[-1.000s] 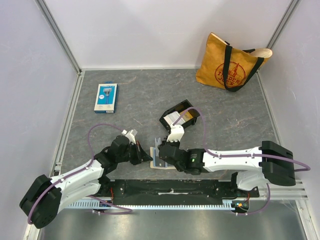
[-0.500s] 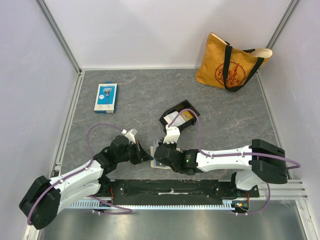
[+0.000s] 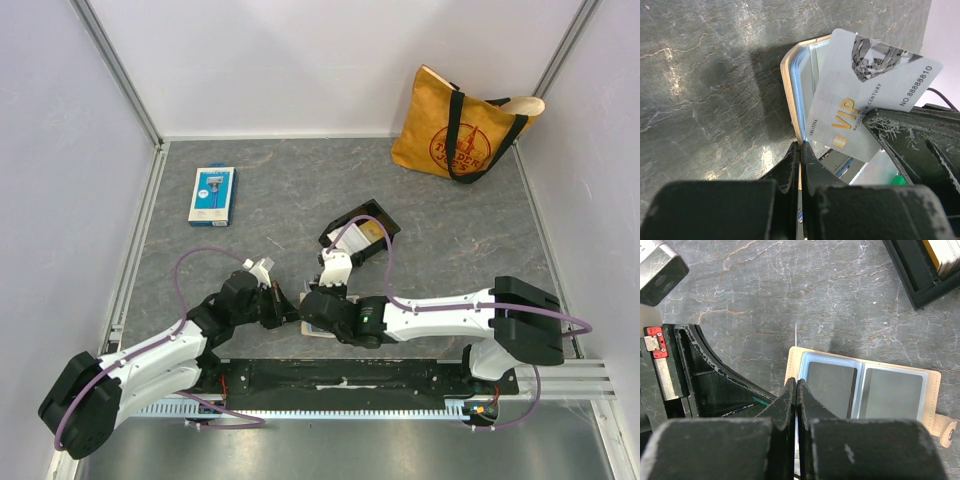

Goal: Put the credit cards into the card holder
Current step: Insert the credit card into the card holder.

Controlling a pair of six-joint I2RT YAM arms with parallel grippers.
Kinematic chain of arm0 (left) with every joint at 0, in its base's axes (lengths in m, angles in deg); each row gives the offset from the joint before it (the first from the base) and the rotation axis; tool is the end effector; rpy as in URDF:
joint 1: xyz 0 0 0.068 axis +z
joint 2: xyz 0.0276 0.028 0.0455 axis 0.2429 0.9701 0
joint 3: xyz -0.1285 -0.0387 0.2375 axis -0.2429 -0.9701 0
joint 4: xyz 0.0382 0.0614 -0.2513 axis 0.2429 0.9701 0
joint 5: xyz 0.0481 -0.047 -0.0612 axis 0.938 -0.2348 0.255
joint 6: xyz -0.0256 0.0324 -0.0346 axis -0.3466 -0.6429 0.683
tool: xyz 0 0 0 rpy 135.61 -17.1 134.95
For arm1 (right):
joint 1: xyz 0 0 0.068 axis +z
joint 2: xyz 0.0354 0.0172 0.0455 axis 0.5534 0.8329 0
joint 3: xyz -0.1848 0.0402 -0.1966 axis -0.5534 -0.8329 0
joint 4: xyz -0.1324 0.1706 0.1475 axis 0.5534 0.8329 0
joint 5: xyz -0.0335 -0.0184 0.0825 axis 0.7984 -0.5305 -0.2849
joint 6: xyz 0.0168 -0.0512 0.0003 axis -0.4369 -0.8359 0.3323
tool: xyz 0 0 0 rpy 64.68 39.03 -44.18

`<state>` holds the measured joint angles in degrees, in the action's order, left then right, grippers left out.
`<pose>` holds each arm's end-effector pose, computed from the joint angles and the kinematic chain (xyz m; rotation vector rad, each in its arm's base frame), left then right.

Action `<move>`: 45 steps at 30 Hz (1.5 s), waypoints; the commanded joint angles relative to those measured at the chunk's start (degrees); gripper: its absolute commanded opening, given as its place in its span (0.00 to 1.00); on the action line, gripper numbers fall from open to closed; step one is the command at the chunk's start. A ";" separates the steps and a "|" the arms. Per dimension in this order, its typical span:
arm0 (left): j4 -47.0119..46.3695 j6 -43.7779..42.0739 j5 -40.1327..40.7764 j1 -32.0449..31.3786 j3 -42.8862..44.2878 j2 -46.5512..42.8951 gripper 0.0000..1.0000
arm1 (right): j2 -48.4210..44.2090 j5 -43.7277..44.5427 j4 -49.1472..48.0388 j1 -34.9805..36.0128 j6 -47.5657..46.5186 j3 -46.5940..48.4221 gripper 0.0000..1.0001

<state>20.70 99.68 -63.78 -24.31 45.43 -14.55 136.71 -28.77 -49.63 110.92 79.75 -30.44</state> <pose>0.1221 -0.1111 0.1447 -0.1619 2.4599 -1.1920 0.0925 0.3054 0.2089 -0.0737 2.1664 0.5110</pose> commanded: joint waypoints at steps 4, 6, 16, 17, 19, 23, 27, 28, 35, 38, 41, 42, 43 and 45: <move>-2.93 1.71 -1.50 -0.13 -0.02 -0.17 0.02 | 3.27 5.28 7.55 2.31 -0.68 6.65 0.00; -3.01 1.71 -1.67 -0.04 -0.02 -0.25 0.02 | 3.97 6.42 9.23 2.83 -0.68 7.79 0.00; -3.36 1.54 -1.58 -0.04 -0.11 0.45 0.02 | 5.56 9.50 15.56 3.98 -0.24 11.31 0.00; -3.37 1.45 -1.67 -0.21 -0.11 0.45 0.02 | 5.56 9.85 16.17 4.07 -0.16 11.66 0.00; -3.45 1.45 -1.76 -0.04 -0.11 0.62 0.02 | 5.38 10.38 16.88 4.07 -0.24 11.93 0.00; -3.54 1.45 -1.67 -0.04 -0.20 0.54 0.02 | 5.20 11.08 18.29 4.07 0.11 12.19 0.00; -3.54 1.45 -1.76 -0.04 -0.28 0.62 0.02 | 5.03 11.17 18.73 4.15 -0.07 12.37 0.00; -3.54 1.27 -1.67 -0.04 -0.28 0.54 0.02 | 5.03 11.17 18.73 4.07 -0.16 12.46 0.00; -3.54 1.18 -1.76 -0.04 -0.28 0.80 0.02 | 4.94 12.31 20.30 4.42 -0.42 13.34 0.00; -3.63 1.18 -1.58 -0.13 -0.46 0.89 0.02 | 4.50 12.58 20.31 4.51 -0.51 13.51 0.00; -3.72 1.18 -1.58 -0.04 -0.63 0.98 0.02 | 4.59 12.93 21.10 4.59 -0.77 13.78 0.00; -3.72 1.18 -1.58 -0.04 -0.63 0.98 0.02 | 4.59 12.93 21.45 4.51 -0.77 13.86 0.00; -3.72 1.27 -1.50 -0.04 -0.72 0.80 0.02 | 4.59 13.01 21.89 4.51 -0.69 14.04 0.00; -3.72 1.27 -1.58 -0.13 -0.81 0.89 0.02 | 4.94 13.28 23.46 4.51 -0.25 14.39 0.00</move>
<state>19.78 99.72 -64.53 -24.31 45.41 -13.85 141.89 -19.17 -29.09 115.03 78.68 -18.71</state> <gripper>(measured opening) 0.022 0.007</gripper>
